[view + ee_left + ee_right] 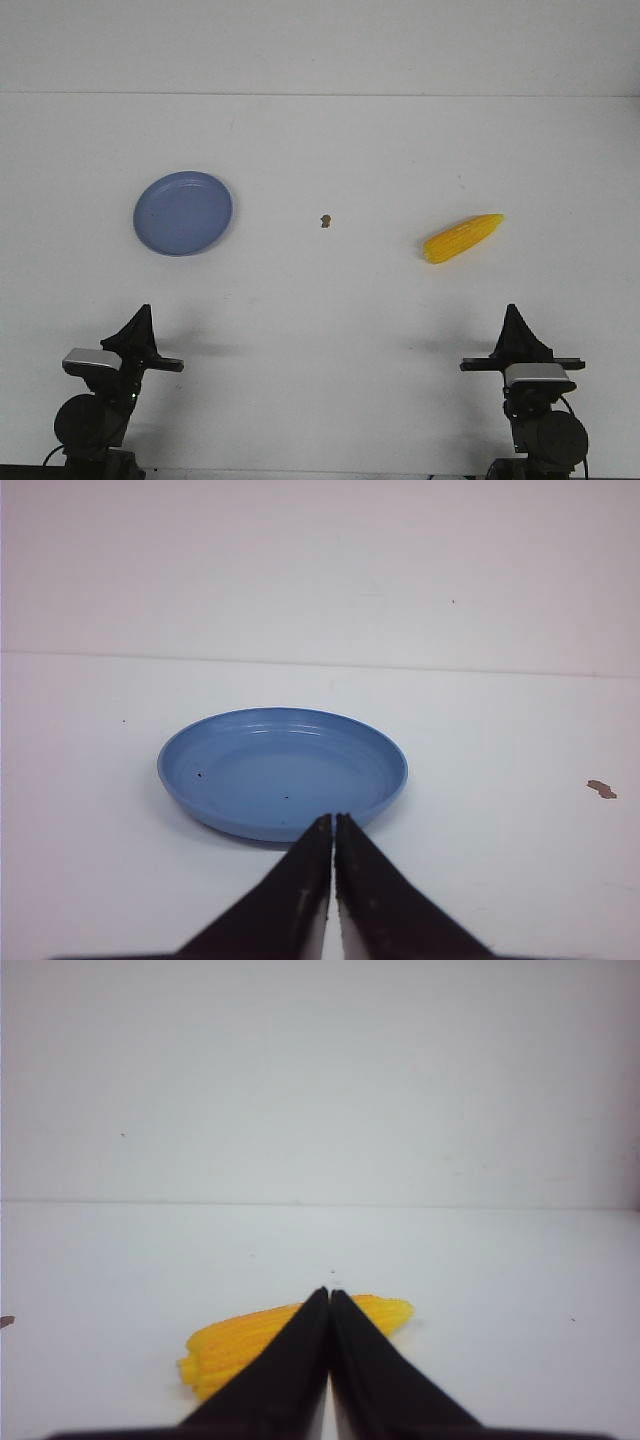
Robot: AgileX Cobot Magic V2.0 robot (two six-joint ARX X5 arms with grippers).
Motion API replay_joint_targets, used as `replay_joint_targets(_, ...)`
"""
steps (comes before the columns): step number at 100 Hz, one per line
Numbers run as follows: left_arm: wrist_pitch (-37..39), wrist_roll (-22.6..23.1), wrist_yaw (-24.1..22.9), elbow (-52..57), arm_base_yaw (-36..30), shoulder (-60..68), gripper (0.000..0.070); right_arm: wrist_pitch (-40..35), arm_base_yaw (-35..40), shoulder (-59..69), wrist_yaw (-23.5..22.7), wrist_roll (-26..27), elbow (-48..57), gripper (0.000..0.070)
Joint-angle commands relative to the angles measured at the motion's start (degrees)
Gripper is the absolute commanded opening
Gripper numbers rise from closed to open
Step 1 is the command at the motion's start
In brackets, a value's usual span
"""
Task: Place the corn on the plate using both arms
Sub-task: 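Raise both grippers from the rest pose and open them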
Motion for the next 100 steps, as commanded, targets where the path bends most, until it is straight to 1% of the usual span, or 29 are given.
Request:
replay_joint_targets(1,0.83,-0.15,-0.15,-1.11,0.00,-0.07,0.0014,0.57,0.04,-0.07,-0.02,-0.20,-0.13,0.0000)
replay_joint_targets(70,0.90,-0.31,-0.15,-0.33,0.00,-0.07,0.0015,0.61,0.07,-0.07,-0.02,0.17,-0.13,0.0000)
replay_joint_targets(74,0.76,-0.98,-0.15,0.24,0.00,-0.09,0.0015,0.98,0.04,-0.07,0.02,0.15,-0.13,0.0000)
replay_joint_targets(88,-1.53,-6.05,-0.15,3.67,0.00,0.07,0.0015,3.08,0.02,-0.07,0.00,1.01,0.15,0.0000)
replay_joint_targets(95,-4.96,-6.73,-0.15,6.75,0.00,0.37,0.0015,1.57,0.07,-0.04,0.00,2.08,1.38,0.0000)
replay_joint_targets(100,-7.74,-7.21,-0.15,9.44,0.00,1.01,0.0015,-0.90,0.07,-0.04,0.07,2.47,3.02,0.0000)
